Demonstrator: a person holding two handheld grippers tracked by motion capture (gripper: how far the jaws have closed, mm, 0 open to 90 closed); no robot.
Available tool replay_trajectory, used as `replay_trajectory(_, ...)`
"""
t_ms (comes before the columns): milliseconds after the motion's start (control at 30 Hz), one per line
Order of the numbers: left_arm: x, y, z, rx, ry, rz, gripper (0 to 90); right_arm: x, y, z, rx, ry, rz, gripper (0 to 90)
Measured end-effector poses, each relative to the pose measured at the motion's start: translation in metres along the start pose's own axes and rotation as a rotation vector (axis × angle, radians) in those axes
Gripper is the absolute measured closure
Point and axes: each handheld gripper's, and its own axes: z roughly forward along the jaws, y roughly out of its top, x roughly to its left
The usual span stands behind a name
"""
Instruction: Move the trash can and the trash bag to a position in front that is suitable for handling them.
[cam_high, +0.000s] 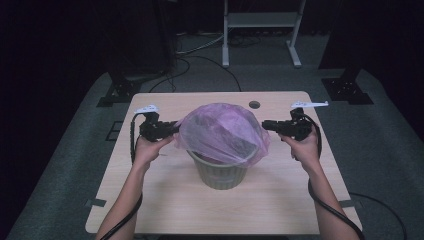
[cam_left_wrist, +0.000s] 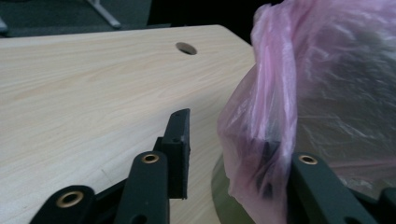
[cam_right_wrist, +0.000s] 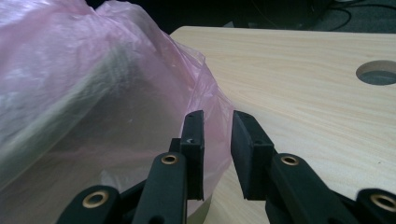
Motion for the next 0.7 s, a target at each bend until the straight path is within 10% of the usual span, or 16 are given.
replay_trajectory(700, -0.006, 0.007, -0.043, -0.126, -0.112, 0.027, 46.4, 0.0, -0.01, -0.034, -0.075, 0.038, -0.015, 73.4)
